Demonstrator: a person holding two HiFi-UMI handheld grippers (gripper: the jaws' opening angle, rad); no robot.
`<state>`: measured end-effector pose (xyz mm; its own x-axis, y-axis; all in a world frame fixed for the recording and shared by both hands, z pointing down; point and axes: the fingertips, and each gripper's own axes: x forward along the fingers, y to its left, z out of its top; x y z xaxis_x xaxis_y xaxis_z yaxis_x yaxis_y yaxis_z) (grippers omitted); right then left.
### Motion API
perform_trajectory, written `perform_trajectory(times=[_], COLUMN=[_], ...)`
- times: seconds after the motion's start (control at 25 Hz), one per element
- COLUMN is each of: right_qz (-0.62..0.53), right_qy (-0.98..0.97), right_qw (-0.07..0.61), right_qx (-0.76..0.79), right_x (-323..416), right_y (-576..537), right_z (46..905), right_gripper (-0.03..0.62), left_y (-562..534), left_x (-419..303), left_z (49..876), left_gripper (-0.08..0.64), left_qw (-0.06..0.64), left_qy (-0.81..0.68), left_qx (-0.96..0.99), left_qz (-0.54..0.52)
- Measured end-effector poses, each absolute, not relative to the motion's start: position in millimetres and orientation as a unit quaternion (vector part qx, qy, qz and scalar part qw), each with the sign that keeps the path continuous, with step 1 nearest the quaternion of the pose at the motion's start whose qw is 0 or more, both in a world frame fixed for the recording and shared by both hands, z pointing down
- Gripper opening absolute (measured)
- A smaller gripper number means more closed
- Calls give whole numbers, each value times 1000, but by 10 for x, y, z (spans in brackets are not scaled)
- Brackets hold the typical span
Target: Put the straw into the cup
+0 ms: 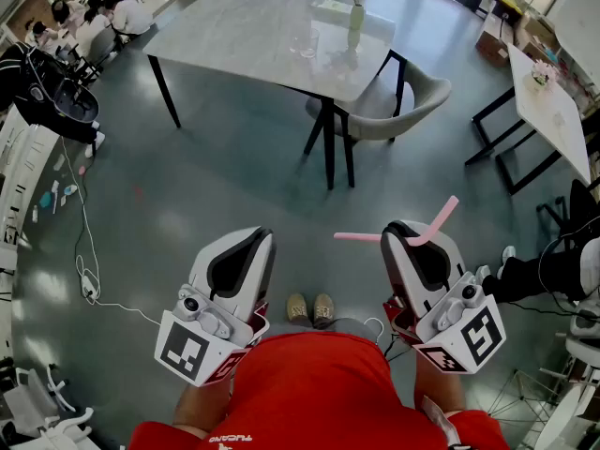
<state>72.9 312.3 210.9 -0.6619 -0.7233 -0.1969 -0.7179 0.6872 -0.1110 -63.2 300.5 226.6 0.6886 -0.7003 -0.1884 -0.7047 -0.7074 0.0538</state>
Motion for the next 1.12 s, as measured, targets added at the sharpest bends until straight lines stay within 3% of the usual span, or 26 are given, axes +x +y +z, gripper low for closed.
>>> perform_trajectory(times=[1.12], right_qz=[-18], right_qy=[906], right_qw=[115], right_qx=[-408], right_x=[560], right_y=[3201], right_z=[2062], right_gripper=[21], left_y=[3086], left_x=[-744], left_z=[2307], left_gripper=[5], left_qw=[6], left_qy=[368], left_qx=[-924], left_qz=[108])
